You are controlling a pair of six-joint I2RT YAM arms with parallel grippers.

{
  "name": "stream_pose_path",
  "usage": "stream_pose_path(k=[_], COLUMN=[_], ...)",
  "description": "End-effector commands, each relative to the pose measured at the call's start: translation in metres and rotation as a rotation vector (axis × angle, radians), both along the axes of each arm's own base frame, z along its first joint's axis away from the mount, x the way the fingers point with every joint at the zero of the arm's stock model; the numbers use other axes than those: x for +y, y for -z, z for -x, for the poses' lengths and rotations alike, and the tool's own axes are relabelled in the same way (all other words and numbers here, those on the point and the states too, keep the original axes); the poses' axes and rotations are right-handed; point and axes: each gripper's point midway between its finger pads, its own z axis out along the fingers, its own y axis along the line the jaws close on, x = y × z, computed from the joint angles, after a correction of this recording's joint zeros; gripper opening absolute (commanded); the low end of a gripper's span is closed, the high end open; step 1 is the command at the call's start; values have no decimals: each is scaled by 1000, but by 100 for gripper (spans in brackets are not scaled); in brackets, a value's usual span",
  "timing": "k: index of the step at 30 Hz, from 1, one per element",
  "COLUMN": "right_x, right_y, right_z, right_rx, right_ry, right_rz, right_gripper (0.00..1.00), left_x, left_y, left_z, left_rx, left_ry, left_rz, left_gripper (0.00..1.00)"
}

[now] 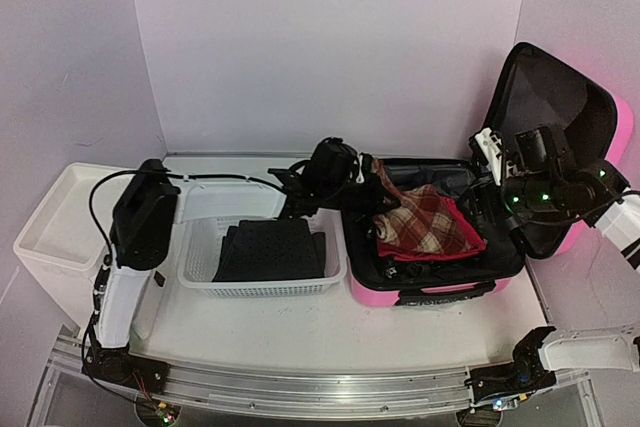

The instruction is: Open, take out, and arrange the luggage

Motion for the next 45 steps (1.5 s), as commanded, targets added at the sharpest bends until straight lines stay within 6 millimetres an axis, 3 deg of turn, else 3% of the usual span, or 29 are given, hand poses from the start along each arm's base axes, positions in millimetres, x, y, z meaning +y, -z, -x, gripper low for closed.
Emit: stream_pose_path(k=[1,5,7,12,17,22,33,45], right_x=[-15,-9,-5,1,1,5,9,13], right_y=[-22,-17,-15,-14,-15,-13,-15,-7], right_z=[4,4,4,4,4,3,4,4], right_rx=[-25,10,28,46,47,63,77,105], right_ry=[94,81,70,53,52,45,32,25], right_rz=[-20,-35,-47,-63,-63,-76,-95,-93], right_gripper=[80,78,77,75,74,72,70,69], left_x=[31,57,80,147,199,236,278,306], left_y=[-97,-82,-75,-27,-2,13,43,74], left_z=[24,39,40,30,30,22,13,9], left_rx=[-215,-174,-174,-90,-58,-71,-35,-32], left_ry=[59,127,133,147,149,92,11,-28], left_rz=[80,41,22,-82,-188,-273,-356,-481], left_gripper=[0,0,0,0,0,0,0,0])
